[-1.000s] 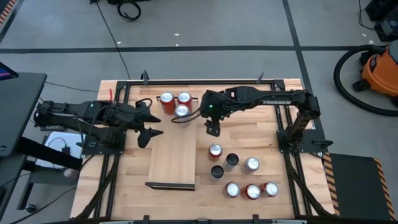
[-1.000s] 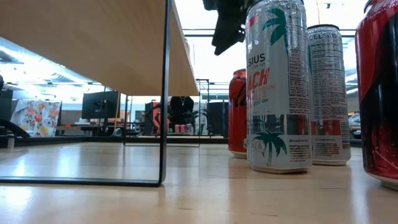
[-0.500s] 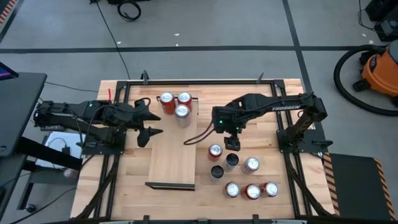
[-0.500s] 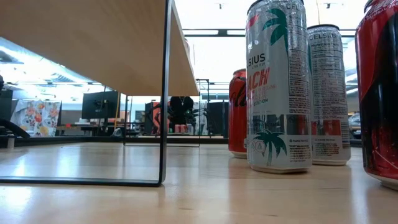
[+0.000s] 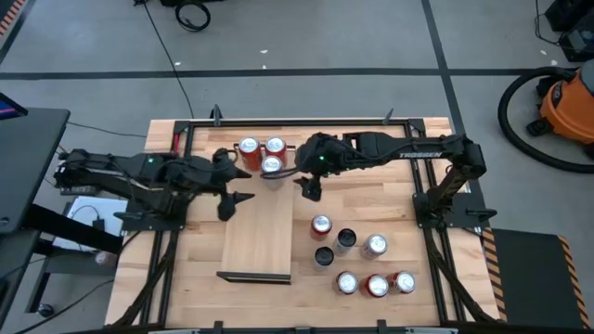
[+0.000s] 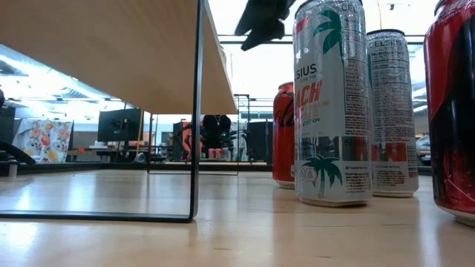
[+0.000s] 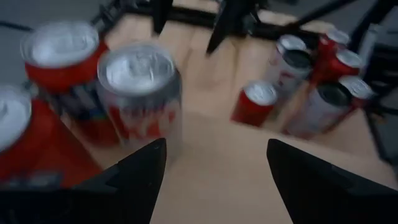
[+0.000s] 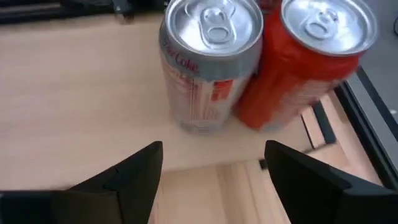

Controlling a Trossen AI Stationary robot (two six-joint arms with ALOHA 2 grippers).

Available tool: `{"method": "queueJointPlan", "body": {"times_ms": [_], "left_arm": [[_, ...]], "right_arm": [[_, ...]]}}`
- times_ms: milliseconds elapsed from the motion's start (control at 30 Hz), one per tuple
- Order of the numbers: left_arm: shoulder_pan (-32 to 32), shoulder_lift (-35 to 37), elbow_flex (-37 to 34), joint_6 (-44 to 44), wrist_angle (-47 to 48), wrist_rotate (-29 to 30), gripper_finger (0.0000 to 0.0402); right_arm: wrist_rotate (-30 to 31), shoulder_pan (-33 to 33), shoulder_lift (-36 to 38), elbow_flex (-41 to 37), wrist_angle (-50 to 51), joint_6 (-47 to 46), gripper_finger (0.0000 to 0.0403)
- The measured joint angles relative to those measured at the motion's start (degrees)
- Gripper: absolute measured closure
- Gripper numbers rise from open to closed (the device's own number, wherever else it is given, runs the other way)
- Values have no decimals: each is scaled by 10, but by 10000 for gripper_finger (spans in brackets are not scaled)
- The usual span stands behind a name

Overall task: Pick and place cans onto a shelf
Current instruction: Put the top red-silver soda can on the shelf

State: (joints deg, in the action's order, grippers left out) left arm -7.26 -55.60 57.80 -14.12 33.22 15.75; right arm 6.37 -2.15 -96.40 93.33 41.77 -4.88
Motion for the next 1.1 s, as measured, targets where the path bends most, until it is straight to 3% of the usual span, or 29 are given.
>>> {"method": "queueJointPlan", "body": {"times_ms": [133, 433, 867, 1100], "left_arm": [[5, -37, 0, 3, -6, 45, 114], [41, -84, 0, -31, -2, 56, 114], [44, -57, 0, -54, 4, 9, 114], [33, -18, 22, -78, 120, 9, 114]], "right_arm": [[-4, -6, 0, -26, -61, 2, 114], [-5, -6, 0, -79, -156, 5, 115], [-70, -12, -13, -119, -263, 6, 121], [-88, -10, -54, -119, -334, 5, 127]]}}
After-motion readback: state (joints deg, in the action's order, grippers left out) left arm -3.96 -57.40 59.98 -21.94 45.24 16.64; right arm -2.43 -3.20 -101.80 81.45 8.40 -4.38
